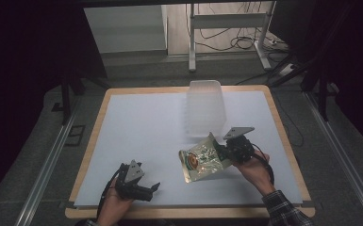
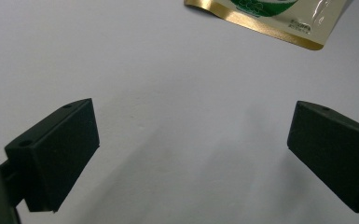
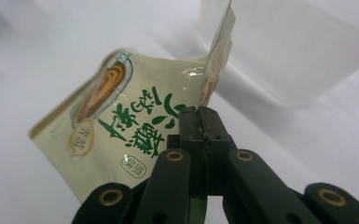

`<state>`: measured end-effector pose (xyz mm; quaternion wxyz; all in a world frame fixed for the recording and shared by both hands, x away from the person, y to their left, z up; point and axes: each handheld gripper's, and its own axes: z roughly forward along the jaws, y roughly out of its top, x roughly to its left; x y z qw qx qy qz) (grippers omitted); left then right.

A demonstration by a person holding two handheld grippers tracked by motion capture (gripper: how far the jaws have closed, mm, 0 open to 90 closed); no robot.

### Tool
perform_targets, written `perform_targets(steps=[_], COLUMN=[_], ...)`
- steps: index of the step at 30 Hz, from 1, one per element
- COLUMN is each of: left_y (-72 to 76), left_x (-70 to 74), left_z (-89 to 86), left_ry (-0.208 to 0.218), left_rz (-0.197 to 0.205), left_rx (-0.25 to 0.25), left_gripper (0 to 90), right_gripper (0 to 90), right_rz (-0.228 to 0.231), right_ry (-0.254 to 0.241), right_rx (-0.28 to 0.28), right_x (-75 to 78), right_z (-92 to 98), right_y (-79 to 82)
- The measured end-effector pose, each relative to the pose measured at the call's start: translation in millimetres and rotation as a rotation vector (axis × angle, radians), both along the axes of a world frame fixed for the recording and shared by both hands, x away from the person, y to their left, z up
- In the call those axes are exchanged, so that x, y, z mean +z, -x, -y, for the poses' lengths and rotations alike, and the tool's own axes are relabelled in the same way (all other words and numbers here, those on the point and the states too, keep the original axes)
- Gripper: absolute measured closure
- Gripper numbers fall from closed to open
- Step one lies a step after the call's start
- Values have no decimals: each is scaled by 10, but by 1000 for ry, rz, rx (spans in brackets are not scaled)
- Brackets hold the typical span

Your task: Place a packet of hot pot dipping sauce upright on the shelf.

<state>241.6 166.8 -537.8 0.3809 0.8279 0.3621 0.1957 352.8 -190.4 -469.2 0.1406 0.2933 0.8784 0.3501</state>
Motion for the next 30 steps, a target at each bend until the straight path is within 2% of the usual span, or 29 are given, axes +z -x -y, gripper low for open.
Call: perform_targets(steps=[9,17,24,30], left_y=[1,5,11,13], left_x=[2,4,14,22], left_z=[-4,-2,-9,-16], left_ry=[-5,-7,-2,5], left_rz=[7,10,17,15], left_rx=[1,1,2,2], left_gripper=[21,20,19,15], right_gripper=[890,891,891,891], right_rz=[-28,-19,1,42], right_ry=[-50,-30,-11,19], right_rx=[61,134,172,200], right_x=[323,614,737,849], right_z=[-154,-435,-631,-757], right_y=[-20,-21,2,-2])
